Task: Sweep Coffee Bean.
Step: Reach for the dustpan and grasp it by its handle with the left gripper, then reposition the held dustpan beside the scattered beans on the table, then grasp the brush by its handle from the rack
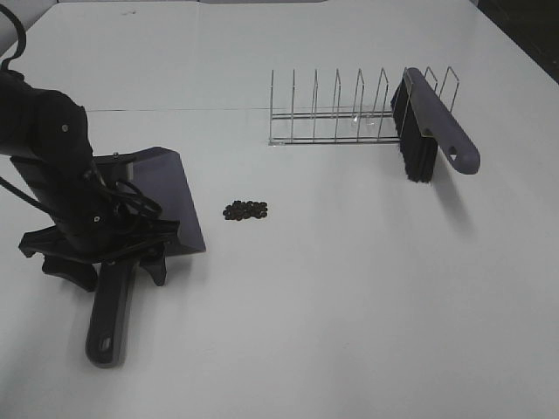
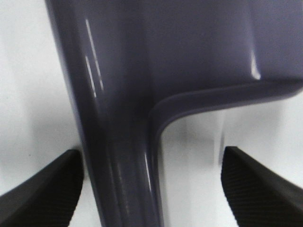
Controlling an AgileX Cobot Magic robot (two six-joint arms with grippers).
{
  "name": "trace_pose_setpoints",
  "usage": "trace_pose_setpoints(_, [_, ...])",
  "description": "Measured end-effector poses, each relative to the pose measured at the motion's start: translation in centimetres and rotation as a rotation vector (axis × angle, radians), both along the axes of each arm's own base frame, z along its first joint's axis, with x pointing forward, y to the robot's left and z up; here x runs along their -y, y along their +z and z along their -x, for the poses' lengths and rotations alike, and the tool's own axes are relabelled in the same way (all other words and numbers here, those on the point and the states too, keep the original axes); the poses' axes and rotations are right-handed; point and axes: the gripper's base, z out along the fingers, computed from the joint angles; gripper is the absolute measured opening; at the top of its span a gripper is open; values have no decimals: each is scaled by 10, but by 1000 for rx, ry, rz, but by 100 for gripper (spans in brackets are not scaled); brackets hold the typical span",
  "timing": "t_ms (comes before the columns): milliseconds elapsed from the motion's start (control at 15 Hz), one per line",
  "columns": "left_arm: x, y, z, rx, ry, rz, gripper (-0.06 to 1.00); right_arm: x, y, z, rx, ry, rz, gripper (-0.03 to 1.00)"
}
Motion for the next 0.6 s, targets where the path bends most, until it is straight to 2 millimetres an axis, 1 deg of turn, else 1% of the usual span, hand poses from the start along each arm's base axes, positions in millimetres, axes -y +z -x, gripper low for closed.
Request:
trace_pose_setpoints(133, [-1,-2,-2,4,-16,-13,57,0,0,0,0,1,-1,75])
trace_pose_setpoints(200, [-2,-2,-2,7,-30,-25,41,0,0,0,0,1,-1,75])
trace_pose_setpoints(267, [-2,-2,-2,11,-40,-36,33,0,0,0,0,1,-1,75])
trace_pose_setpoints(467, [-4,-2,-3,27,-86,-64,32,0,2,0,9,-4,-10,75])
trace_pose_setpoints(600, [-5,-2,-3,29,-97,-73,32,-1,3,-4,-24,-15,-22,75])
